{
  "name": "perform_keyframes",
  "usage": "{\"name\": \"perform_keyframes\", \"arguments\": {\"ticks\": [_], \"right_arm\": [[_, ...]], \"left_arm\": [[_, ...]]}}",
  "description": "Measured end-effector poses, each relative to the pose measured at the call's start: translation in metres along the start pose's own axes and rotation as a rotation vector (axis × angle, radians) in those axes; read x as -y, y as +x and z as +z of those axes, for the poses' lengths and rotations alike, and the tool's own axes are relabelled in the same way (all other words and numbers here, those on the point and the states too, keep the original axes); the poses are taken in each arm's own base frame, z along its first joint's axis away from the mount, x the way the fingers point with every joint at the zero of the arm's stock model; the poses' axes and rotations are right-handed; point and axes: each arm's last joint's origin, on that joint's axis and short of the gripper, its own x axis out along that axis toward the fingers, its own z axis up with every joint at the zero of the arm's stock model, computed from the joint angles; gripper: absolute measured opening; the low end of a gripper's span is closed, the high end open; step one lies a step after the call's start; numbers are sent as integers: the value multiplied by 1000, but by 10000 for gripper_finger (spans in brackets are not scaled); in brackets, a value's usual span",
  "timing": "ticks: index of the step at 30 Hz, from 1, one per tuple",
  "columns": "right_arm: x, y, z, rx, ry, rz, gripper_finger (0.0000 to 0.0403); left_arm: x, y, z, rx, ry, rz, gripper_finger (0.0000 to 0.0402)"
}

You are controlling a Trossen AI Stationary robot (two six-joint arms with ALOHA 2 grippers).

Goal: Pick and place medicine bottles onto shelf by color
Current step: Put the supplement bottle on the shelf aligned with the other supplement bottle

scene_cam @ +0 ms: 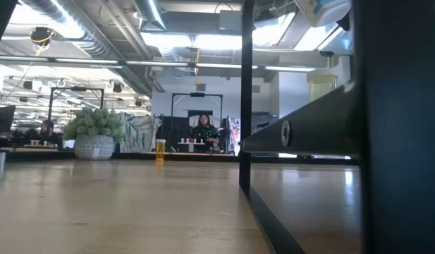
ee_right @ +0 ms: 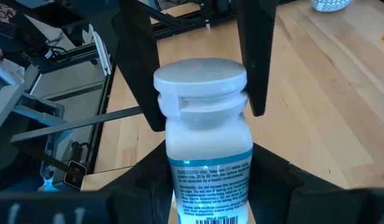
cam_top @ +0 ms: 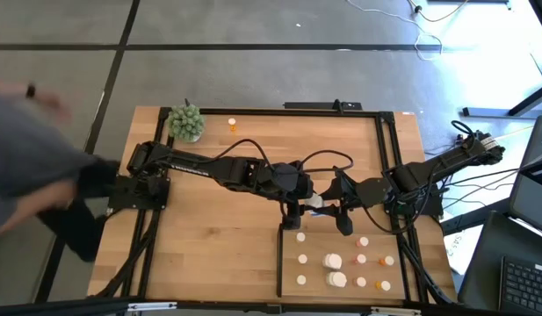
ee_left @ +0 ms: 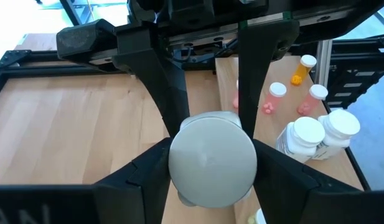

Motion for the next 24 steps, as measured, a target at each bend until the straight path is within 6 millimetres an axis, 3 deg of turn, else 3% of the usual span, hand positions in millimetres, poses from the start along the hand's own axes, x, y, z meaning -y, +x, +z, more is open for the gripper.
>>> {"name": "perform_keyframes", "arguments": {"ticks": [24], "right_arm": [[0,0,0,-2,2,2,161]], "left_arm": [[-1,0,0,-6,0,-21,194]]}}
